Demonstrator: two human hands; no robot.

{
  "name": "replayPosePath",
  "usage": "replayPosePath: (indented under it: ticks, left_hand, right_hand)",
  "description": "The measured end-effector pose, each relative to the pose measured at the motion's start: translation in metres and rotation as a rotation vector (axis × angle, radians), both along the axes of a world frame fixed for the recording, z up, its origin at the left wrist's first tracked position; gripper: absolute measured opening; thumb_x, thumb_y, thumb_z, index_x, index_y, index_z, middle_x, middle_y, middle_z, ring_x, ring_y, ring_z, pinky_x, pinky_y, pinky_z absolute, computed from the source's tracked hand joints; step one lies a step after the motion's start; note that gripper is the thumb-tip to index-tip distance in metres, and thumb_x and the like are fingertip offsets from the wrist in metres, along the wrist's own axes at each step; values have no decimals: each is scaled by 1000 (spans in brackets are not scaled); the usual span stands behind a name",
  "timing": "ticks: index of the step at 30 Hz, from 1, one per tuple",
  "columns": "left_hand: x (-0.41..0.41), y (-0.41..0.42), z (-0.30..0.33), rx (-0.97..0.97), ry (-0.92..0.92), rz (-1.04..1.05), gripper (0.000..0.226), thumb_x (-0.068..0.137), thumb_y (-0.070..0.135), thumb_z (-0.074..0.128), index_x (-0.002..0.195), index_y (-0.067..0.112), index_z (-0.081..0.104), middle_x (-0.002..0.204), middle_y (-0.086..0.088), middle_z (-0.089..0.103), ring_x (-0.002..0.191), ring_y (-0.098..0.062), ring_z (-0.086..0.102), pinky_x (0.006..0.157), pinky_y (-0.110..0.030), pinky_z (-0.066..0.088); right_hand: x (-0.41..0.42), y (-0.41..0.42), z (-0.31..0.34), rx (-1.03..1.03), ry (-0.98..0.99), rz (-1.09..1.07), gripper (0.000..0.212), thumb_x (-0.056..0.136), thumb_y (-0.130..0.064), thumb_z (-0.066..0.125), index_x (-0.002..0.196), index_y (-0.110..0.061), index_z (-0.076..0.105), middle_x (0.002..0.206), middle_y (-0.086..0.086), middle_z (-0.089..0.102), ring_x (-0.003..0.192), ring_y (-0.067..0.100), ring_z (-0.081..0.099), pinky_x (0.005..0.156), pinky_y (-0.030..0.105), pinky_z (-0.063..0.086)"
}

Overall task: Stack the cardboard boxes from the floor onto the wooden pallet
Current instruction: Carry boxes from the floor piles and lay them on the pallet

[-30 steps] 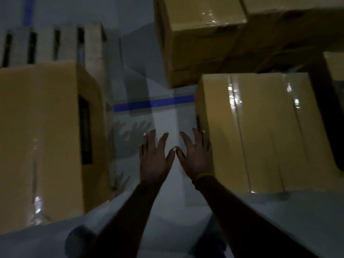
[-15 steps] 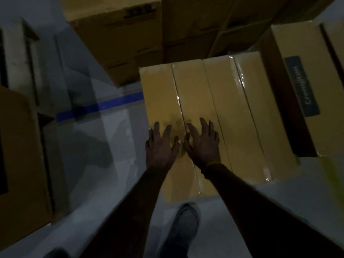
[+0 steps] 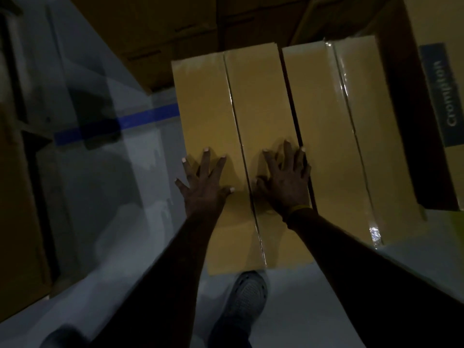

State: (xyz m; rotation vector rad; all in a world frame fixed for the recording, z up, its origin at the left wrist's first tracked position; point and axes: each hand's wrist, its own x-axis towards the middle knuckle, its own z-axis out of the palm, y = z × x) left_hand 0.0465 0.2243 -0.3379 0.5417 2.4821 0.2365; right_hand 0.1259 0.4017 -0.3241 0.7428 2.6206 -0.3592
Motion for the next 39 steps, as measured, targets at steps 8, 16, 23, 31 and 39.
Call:
replayPosePath:
  ticks: [8,16,23,31,39]
  left_hand:
    - [-4,-13,-14,305,-77,166,81,85,59,65,153,45,24,164,21,-10,151,-41,2,114,-63,21]
    - [14,-24,30,275,83,425,64,78,71,64,137,47,53,161,16,19,143,-36,21,108,-56,28]
    - [24,-99,94,193,207,405,55,80,71,60,129,48,58,159,14,26,143,-41,21,105,-59,31]
    - [9,-244,243,227,323,373,46,81,73,56,121,50,62,158,14,29,141,-46,24,100,-65,36]
    - [20,-413,450,251,428,381,47,81,70,53,120,47,66,156,13,35,136,-44,33,95,-57,39]
  right_hand:
    - [-11,-1,11,-55,12,-94,83,84,-62,65,154,-48,22,166,6,-16,148,48,4,113,64,24]
    - [-11,-52,37,49,152,-119,69,80,-66,63,143,-42,48,164,5,15,144,52,11,109,67,23]
    - [-3,-127,95,22,252,-130,64,75,-67,70,132,-41,59,154,5,34,135,52,28,101,67,33]
    - [-12,-275,230,49,386,-167,62,76,-68,68,129,-36,65,150,5,37,131,53,32,94,70,37]
    - [-5,-443,434,47,430,-149,62,75,-64,74,130,-37,63,151,4,36,133,50,31,98,66,35]
